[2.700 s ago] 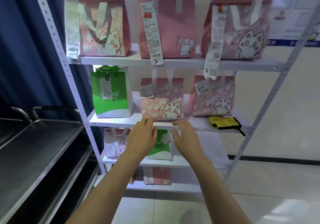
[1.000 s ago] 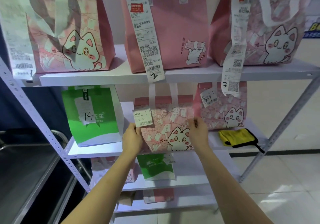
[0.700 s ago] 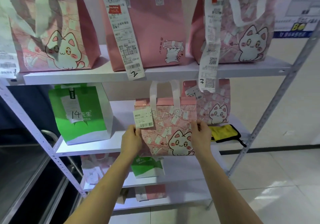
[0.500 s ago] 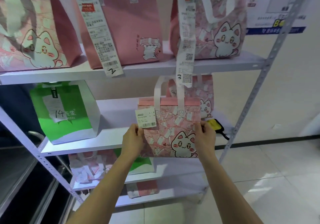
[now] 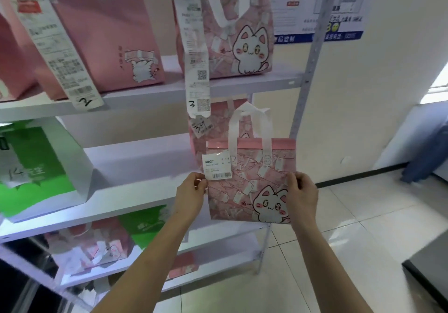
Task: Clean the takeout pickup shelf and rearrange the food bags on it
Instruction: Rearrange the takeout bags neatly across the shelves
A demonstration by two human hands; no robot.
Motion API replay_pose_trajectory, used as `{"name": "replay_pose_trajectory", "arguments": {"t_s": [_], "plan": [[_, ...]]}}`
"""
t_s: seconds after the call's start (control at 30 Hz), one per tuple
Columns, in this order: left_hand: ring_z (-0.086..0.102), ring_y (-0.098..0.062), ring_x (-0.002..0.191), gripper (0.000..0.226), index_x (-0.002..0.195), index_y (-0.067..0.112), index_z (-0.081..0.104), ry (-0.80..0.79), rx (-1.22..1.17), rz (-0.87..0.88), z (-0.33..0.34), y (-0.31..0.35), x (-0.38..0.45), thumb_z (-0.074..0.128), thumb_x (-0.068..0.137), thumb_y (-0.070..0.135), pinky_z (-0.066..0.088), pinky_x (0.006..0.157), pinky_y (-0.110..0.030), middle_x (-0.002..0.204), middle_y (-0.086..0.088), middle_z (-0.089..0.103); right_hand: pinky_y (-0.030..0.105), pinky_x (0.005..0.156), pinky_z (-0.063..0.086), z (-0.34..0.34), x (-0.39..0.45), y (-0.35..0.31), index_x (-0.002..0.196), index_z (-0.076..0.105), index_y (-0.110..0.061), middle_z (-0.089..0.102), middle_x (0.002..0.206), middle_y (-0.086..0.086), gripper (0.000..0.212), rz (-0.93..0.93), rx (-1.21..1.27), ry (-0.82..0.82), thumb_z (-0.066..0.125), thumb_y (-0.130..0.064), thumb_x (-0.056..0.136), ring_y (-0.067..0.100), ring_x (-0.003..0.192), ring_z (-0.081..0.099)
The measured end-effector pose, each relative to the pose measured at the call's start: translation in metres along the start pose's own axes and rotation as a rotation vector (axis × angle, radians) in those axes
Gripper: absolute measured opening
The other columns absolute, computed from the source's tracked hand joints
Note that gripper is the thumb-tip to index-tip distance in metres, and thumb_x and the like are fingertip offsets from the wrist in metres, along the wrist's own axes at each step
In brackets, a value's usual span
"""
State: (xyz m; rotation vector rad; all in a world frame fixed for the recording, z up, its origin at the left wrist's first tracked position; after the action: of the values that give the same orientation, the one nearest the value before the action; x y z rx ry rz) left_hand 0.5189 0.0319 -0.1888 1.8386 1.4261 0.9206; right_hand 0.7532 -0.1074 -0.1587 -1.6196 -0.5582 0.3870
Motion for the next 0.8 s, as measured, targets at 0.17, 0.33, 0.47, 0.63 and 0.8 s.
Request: {"name": "replay_pose_trajectory", "arguments": {"t_s": [0.17, 0.33, 0.47, 0.63, 0.8], "plan": [[0.065, -0.026, 0.092, 0.01, 0.109, 0.012, 0.062, 0.081, 0.017, 0.025, 0.013, 0.005, 0.047, 0.056, 0.102, 0.017, 0.051, 0.079, -0.037, 0.101, -0.003, 0.068, 0.033, 0.065, 0.054, -0.023, 0.014, 0.0, 0.096, 0.07, -0.018, 0.071, 0.09, 0.001, 0.015, 0.001, 0.01, 0.088, 0.056, -0.022, 0.101, 0.02, 0.084, 0.069], [0.059, -0.038, 0.112, 0.031, 0.125, 0.005, 0.055, 0.171, -0.019, -0.043, 0.014, 0.011, 0.106, 0.058, 0.099, 0.021, 0.05, 0.092, -0.049, 0.123, -0.019, 0.06, 0.035, 0.065, 0.057, -0.032, 0.024, -0.002, 0.096, 0.072, -0.02, 0.074, 0.09, 0.001, 0.015, 0.004, 0.026, 0.127, 0.058, -0.025, 0.1, 0.019, 0.083, 0.071], [0.055, -0.041, 0.126, 0.049, 0.145, 0.004, 0.044, 0.155, -0.074, -0.147, 0.012, 0.012, 0.142, 0.052, 0.105, 0.031, 0.046, 0.099, -0.049, 0.138, -0.021, 0.056, 0.038, 0.068, 0.059, -0.029, 0.029, -0.003, 0.096, 0.073, -0.021, 0.075, 0.091, 0.001, 0.014, 0.008, 0.024, 0.147, 0.059, -0.025, 0.098, 0.021, 0.084, 0.072], [0.062, -0.042, 0.107, 0.029, 0.12, 0.002, 0.058, 0.104, 0.001, -0.148, 0.018, -0.006, 0.161, 0.046, 0.106, 0.025, 0.047, 0.08, -0.044, 0.117, -0.024, 0.065, 0.042, 0.072, 0.063, -0.021, 0.032, -0.005, 0.096, 0.074, -0.021, 0.076, 0.091, 0.001, 0.014, 0.011, 0.035, 0.155, 0.06, -0.025, 0.097, 0.022, 0.085, 0.074], [0.059, -0.036, 0.091, 0.022, 0.11, 0.001, 0.062, 0.11, 0.046, -0.166, 0.016, -0.006, 0.16, 0.047, 0.105, 0.017, 0.04, 0.072, -0.038, 0.109, -0.023, 0.067, 0.049, 0.074, 0.064, -0.012, 0.034, -0.005, 0.097, 0.074, -0.025, 0.077, 0.093, 0.001, 0.014, 0.019, 0.031, 0.141, 0.06, -0.029, 0.097, 0.023, 0.086, 0.075]]}}
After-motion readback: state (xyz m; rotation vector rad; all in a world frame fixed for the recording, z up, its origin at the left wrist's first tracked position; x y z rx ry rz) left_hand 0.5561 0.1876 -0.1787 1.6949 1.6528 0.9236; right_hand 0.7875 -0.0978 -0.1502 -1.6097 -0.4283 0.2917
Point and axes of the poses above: each hand's wrist, its own x-axis towards the middle knuckle, its own z-axis out of the palm, y = z × x, the point moved 1 cm from there along x, towards the middle knuckle
